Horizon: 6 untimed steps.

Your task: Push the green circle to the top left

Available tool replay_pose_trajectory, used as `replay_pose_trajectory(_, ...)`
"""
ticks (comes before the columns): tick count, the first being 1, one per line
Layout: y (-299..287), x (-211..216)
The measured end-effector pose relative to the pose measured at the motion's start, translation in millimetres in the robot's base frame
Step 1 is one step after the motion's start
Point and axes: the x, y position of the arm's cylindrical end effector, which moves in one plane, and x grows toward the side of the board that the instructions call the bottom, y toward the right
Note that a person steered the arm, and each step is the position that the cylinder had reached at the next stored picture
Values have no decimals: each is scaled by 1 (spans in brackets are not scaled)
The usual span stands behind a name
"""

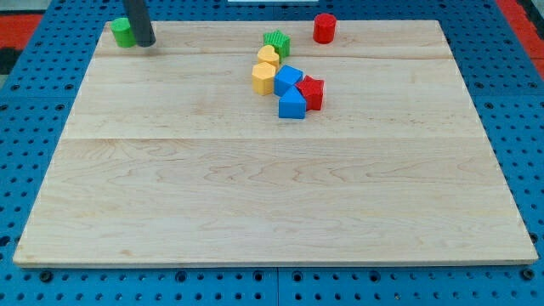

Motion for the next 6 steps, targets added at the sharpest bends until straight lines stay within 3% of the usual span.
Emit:
replay_pose_trajectory(5, -35, -6)
replay_pose_trajectory(6, -8, -6)
